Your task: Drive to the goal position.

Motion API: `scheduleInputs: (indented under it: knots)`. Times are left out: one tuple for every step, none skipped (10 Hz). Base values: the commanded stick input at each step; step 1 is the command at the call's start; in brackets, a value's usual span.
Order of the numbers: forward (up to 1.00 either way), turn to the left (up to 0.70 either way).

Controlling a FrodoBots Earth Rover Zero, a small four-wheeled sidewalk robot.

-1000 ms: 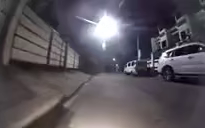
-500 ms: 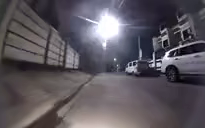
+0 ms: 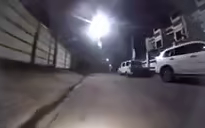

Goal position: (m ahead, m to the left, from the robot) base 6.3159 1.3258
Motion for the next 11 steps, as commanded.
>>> scheduleInputs:
  knots:
    - [0.7, 0.0]
    - [0.7, 0.0]
    - [0.7, 0.0]
    - [0.7, 0.0]
    - [0.7, 0.0]
    - [0.7, 0.0]
    - [0.7, 0.0]
    - [0.7, 0.0]
    - [0.7, 0.0]
    - [0.7, 0.0]
    - [0.7, 0.0]
